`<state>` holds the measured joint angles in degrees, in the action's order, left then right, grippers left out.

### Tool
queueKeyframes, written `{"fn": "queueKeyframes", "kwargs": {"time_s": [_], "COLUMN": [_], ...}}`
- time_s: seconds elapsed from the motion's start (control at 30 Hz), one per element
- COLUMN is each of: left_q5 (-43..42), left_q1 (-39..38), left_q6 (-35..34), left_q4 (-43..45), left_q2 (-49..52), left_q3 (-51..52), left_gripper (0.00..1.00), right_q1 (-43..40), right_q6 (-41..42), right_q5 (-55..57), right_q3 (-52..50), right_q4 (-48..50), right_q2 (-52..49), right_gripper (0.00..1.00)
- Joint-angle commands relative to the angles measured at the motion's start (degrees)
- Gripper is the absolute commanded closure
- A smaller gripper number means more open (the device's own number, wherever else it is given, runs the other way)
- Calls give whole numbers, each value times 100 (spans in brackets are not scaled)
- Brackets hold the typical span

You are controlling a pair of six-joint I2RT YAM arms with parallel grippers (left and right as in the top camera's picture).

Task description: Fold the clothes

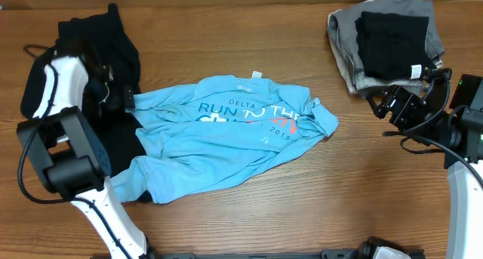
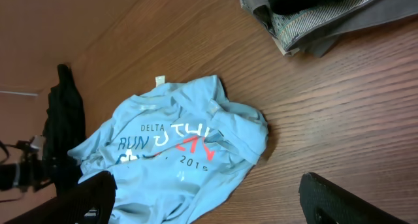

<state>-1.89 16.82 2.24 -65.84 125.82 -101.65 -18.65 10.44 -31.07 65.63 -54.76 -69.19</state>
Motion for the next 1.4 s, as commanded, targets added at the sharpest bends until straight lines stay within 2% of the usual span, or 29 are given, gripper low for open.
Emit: {"fn": "queueKeyframes", "kwargs": {"time_s": [0.0,0.13,0.33,0.47,0.87,1.17,1.23,1.37], "left_q5": [-170,-662,-675,-649,-367,-391,-398,-393], "left_q1": [-402,-1067,-2181,-2629,-2835,-2844,-2844,-2844], "left_q6": [286,752,1217,1220,1285,1279,1268,1252], "left_q4": [-426,-752,-291,50,527,396,332,267], "left_q2": [-26,-26,98,339,1187,1561,1631,1626], "left_q3": [-1119,-1993,-2024,-2024,-2024,-2024,-2022,-2026], "left_gripper": [0,0,0,0,7,36,48,78], "right_q1": [35,35,35,33,33,33,33,33], "right_q6": [-133,-168,-195,-197,-197,-195,-195,-195], "right_q5": [15,210,348,476,562,562,562,562], "right_q3": [168,168,168,168,151,151,151,151], "right_q4": [46,44,42,42,17,15,17,22], "right_q2": [15,15,15,15,4,4,4,4], "right_gripper": [7,7,7,7,7,7,7,7]}}
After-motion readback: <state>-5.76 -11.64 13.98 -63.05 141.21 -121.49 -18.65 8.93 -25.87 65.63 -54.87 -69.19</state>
